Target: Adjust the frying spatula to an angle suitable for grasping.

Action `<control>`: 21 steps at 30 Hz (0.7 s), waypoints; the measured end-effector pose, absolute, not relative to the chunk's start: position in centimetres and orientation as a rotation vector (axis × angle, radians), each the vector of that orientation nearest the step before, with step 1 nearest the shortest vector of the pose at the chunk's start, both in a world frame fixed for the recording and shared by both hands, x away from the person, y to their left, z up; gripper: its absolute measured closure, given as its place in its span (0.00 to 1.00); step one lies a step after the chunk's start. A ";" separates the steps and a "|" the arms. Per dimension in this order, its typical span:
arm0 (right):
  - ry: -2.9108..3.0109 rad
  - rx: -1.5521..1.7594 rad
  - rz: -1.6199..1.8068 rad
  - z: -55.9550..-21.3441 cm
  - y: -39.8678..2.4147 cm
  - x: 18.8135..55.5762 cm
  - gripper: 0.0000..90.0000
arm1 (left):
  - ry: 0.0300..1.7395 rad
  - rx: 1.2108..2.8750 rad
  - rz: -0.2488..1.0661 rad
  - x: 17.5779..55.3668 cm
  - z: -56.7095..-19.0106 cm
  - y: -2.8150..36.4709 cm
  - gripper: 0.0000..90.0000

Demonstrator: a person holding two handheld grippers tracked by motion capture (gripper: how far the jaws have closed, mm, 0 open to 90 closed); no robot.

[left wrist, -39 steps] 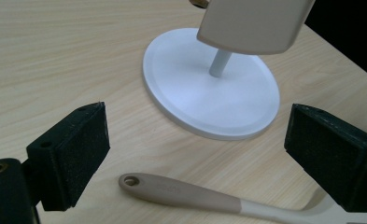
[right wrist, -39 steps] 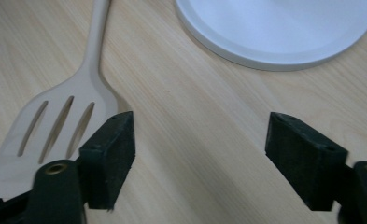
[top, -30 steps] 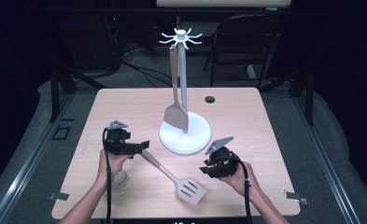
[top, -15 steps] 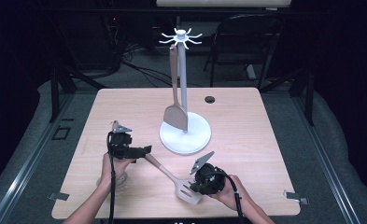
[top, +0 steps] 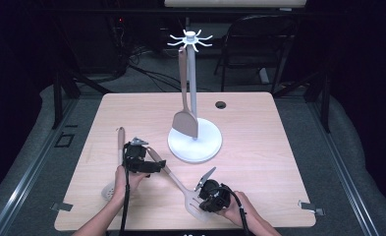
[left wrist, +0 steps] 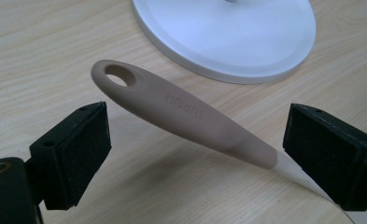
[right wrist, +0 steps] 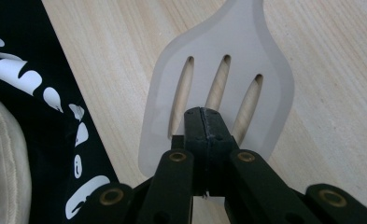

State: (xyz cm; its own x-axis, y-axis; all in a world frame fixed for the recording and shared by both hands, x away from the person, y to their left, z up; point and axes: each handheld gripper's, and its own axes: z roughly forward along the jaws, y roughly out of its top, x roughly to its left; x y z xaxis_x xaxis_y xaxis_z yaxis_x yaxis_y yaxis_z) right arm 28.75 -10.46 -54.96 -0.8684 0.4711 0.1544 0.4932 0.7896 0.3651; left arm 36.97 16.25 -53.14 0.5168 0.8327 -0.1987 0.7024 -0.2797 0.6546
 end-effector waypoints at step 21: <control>-2.888 -0.797 -0.640 -55.1 -10.6 29.0 1.00 | 1.315 2.066 0.219 37.4 -54.9 14.3 0.24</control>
State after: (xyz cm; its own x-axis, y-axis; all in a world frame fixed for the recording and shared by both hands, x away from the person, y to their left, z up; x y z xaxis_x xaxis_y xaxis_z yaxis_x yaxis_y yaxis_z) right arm 29.00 -10.62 -55.12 -0.8617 0.4736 0.1824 0.5063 0.7776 0.3727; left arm 37.42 14.30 -54.93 0.4778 0.8544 -0.2043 0.7418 -0.2678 0.6149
